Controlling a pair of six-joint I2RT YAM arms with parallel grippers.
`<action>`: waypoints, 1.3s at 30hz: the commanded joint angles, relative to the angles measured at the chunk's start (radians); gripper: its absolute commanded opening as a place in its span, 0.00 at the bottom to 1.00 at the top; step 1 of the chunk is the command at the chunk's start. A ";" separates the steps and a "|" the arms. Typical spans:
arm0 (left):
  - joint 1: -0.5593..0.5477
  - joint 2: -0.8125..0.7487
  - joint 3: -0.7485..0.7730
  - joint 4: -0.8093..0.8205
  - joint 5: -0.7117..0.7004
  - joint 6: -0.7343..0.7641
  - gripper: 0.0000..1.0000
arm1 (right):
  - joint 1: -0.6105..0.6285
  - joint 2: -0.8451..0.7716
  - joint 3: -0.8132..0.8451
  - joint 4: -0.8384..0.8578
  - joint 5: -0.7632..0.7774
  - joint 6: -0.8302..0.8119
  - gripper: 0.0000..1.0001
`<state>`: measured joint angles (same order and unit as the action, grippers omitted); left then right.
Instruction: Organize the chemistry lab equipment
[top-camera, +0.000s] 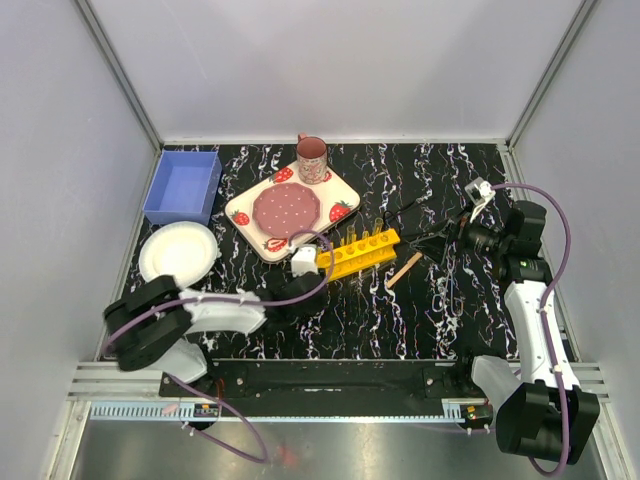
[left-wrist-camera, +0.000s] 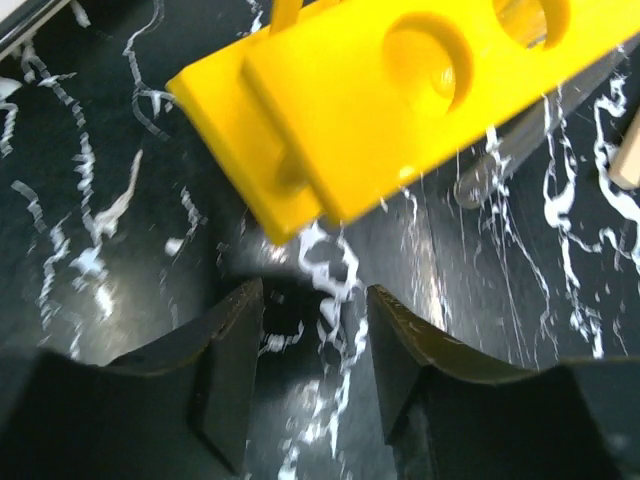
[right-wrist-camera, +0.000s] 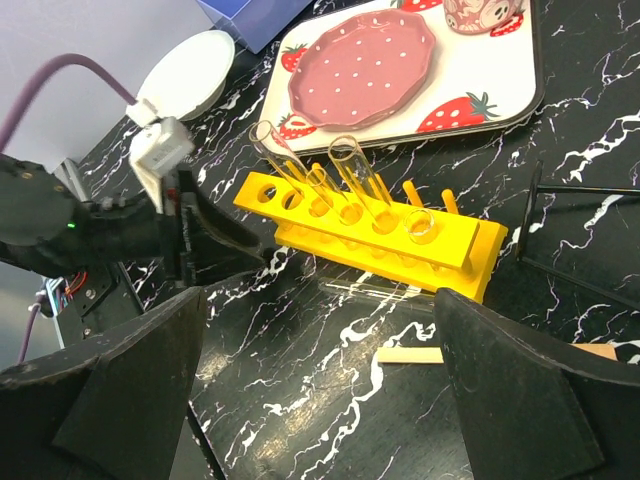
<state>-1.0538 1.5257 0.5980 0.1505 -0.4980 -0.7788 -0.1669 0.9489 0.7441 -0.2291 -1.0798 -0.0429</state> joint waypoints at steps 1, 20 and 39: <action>-0.026 -0.206 -0.121 0.077 0.029 0.042 0.59 | -0.008 -0.015 -0.005 0.039 -0.039 0.002 1.00; -0.055 -0.097 0.230 -0.245 0.291 0.501 0.85 | -0.025 -0.038 -0.005 0.039 -0.063 -0.014 1.00; -0.060 0.323 0.640 -0.476 0.269 0.579 0.56 | -0.054 -0.038 -0.002 0.040 -0.074 -0.006 1.00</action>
<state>-1.1110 1.8137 1.1721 -0.3069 -0.2295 -0.2340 -0.2115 0.9287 0.7380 -0.2283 -1.1213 -0.0467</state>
